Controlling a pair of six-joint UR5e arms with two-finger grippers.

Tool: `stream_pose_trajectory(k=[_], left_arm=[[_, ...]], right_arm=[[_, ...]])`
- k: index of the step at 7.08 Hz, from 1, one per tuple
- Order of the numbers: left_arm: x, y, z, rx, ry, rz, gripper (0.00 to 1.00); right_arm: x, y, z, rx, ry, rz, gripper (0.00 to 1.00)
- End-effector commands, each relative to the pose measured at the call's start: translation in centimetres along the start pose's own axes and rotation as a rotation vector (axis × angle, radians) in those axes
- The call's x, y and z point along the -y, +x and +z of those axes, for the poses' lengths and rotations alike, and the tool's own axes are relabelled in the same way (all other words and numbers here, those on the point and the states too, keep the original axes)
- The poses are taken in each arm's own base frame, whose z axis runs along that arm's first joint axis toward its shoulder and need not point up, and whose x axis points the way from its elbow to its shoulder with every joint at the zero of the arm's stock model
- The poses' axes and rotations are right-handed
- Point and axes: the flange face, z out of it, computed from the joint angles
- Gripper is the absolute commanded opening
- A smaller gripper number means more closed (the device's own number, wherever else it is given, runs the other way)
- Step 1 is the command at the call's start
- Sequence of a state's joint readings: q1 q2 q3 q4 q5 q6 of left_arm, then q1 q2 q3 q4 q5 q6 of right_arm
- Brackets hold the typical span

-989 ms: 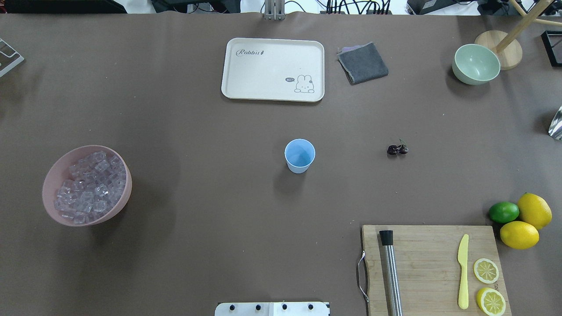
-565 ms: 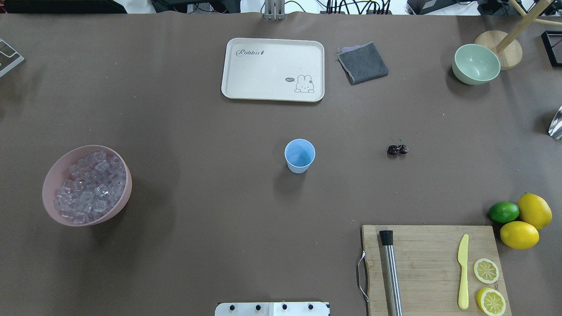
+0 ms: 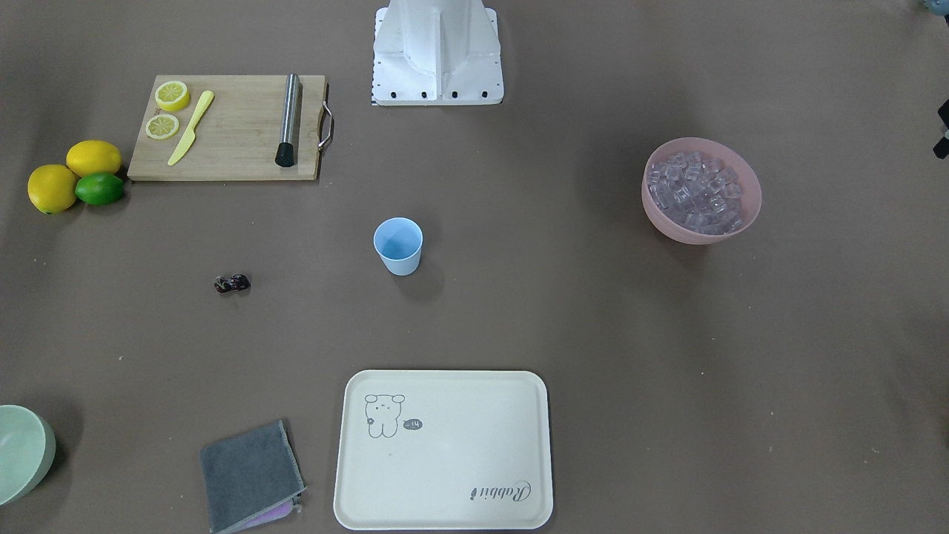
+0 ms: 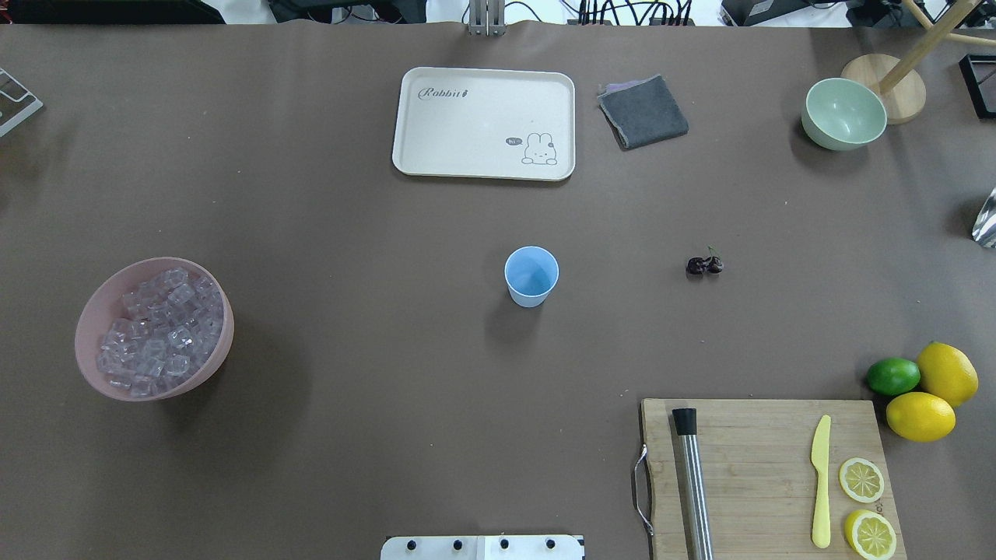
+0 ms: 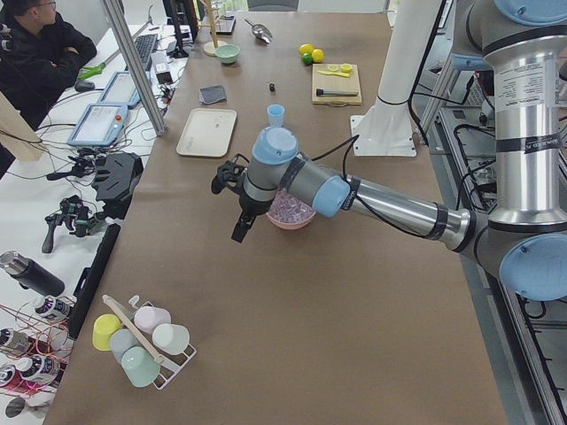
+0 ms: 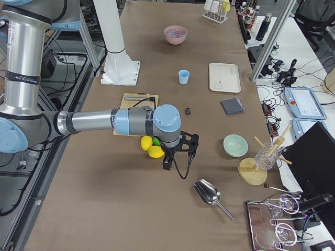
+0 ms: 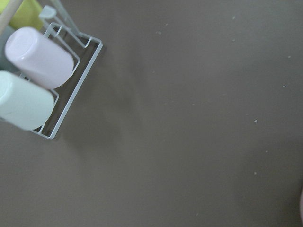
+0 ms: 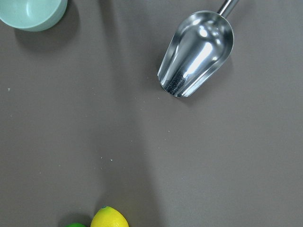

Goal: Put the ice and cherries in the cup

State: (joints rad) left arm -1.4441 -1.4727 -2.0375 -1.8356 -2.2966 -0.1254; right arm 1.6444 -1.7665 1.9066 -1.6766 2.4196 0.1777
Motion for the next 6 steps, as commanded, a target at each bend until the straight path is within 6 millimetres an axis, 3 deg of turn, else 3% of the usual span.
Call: stream_pose_trajectory(k=[1,3,5,6], left_arm=[[3.2,5.0,0.6,-0.058,0.049,0.095,0.98],[5.4,9.7,2.7,-0.120,0.022,-0.091,0.98],[4.8,14.1,6.4,-0.019,0.022,-0.208,0.98],[4.4,15.2,7.6,-0.007,0.013,-0.231,0.98]], right_arm=[[0.0,-0.1,-0.1,0.004,0.001,-0.002,1.00],[0.1,-0.1,0.0,0.004,0.000,-0.002,1.00],[0.0,-0.2,0.0,0.006,0.000,-0.003,1.00],[0.0,-0.3,0.0,0.019,-0.002,-0.004,1.00]])
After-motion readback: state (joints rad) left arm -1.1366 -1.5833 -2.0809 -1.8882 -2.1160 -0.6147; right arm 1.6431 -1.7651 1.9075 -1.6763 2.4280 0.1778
